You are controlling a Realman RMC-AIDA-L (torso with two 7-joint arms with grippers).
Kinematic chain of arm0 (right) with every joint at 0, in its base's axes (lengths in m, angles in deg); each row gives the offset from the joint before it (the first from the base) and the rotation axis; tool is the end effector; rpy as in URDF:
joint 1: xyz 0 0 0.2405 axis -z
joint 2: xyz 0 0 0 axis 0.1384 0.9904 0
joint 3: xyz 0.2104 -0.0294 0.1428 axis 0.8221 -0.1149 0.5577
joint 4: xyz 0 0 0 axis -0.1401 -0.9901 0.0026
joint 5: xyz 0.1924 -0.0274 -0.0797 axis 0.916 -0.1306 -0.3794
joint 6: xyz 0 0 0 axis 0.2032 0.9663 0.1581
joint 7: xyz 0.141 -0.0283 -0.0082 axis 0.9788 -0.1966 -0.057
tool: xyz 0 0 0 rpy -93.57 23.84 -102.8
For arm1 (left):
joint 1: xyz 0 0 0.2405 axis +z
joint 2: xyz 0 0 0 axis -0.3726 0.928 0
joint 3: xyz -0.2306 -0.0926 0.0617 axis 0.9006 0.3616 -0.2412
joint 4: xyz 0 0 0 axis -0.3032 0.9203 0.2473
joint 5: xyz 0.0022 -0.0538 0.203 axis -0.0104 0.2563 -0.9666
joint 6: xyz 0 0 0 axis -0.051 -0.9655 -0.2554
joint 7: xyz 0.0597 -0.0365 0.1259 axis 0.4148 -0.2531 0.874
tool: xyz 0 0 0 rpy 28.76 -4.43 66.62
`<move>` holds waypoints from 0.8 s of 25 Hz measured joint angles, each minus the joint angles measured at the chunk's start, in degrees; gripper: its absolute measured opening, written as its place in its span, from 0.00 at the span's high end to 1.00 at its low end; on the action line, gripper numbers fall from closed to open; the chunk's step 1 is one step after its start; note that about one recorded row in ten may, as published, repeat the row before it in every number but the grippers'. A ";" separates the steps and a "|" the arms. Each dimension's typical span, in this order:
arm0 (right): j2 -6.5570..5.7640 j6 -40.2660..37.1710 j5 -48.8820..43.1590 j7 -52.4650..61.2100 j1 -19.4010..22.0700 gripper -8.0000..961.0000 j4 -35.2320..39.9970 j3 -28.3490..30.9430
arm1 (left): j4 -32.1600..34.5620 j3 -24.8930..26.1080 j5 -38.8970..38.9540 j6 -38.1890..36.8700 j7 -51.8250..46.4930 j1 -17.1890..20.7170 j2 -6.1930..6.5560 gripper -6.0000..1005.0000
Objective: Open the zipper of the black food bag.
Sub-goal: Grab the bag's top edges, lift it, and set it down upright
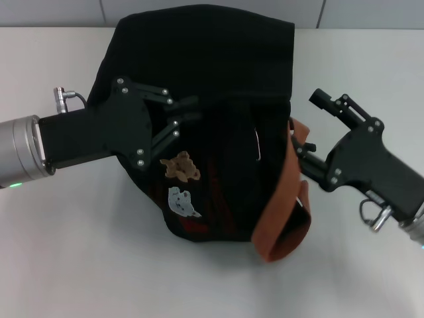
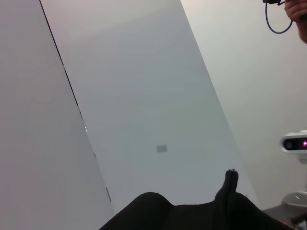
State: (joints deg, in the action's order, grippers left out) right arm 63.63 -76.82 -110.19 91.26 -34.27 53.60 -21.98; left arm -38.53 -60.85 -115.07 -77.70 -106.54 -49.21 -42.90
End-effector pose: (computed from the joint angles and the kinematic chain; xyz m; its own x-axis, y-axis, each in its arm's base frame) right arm 0.2599 0.2599 -0.0560 0.6215 0.2209 -0.7517 -0.3584 -0.7730 -0.5235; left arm -0.2304 0.3014 0.0058 0.7039 -0.3472 0.6196 -0.0707 -0.9023 -0.4253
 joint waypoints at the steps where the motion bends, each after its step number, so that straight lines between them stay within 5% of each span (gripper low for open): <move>1: 0.02 0.03 0.03 -4.05 0.12 0.18 -1.20 0.15 | -0.36 -0.01 0.03 -0.07 0.00 -0.06 0.00 0.91; 9: 0.14 2.14 0.40 -31.48 -0.24 0.18 -10.79 2.35 | -1.65 -0.20 0.09 -0.27 0.00 -0.40 -0.07 0.91; 20: 0.15 4.38 0.11 -39.91 -0.79 0.18 -14.74 6.47 | -2.48 -0.92 0.06 -0.33 0.00 -0.61 -0.14 0.91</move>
State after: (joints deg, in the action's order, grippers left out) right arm 63.78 -72.44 -110.08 51.35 -35.06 38.86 -15.51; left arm -41.01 -61.77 -115.00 -78.03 -106.55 -49.82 -43.04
